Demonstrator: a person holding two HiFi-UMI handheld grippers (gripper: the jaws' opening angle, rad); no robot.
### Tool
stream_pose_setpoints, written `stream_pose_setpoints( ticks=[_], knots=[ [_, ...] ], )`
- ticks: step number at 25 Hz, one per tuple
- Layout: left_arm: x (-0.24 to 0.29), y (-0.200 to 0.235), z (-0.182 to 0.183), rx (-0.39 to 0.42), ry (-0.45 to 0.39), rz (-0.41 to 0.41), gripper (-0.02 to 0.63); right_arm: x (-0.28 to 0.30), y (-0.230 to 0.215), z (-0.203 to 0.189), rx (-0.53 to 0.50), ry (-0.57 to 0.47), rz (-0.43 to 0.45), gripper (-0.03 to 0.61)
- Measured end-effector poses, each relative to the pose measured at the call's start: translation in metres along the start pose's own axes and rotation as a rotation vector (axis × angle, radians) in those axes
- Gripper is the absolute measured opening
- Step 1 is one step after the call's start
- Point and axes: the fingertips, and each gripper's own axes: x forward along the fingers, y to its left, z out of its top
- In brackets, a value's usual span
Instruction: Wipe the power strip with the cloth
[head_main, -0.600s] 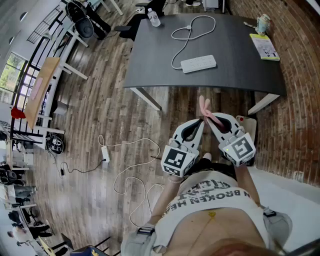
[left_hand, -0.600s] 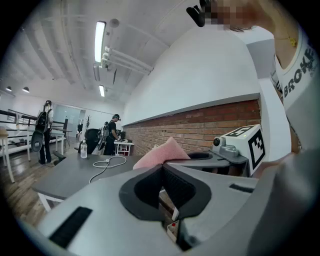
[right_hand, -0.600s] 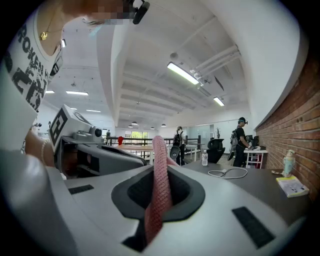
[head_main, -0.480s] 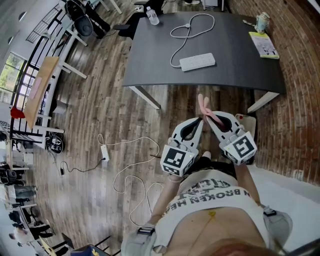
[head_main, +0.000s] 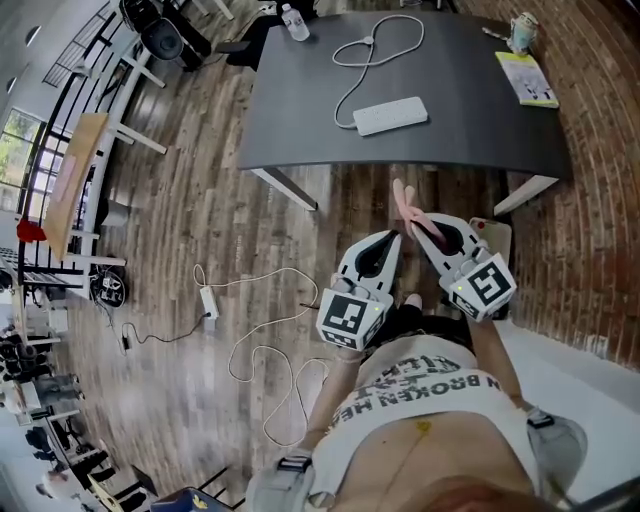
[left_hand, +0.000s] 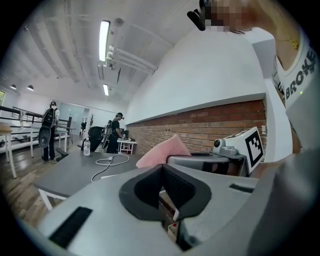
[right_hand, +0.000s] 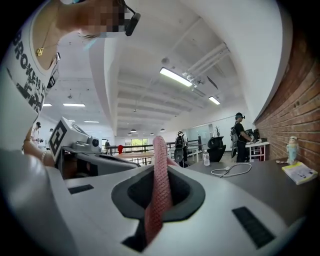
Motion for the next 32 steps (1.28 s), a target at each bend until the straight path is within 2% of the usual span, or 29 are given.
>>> stream_pose_setpoints(
  ticks=[4,11,18,24,32],
  knots=[
    [0.019,0.024,-0.002,-0.005,0.009,-0.024,0.008,0.020,-0.020,-0.007,0.015,0.013,-0.038,0.017],
    [0.078,0.092,0.013,0.013,0.017,-0.111,0.008,0.079,-0.079,0.003,-0.007,0.018,-0.118,0.017],
    [0.120,0.159,0.032,0.050,0.027,-0.181,0.008,0.156,-0.121,0.010,0.002,0.026,-0.136,0.017],
    [0.131,0.201,0.027,0.050,0.055,-0.183,0.008,0.207,-0.128,-0.002,0.014,0.063,-0.108,0.017],
    [0.149,0.233,0.029,0.012,0.054,-0.143,0.008,0.238,-0.155,-0.009,0.009,0.108,-0.074,0.017]
  ],
)
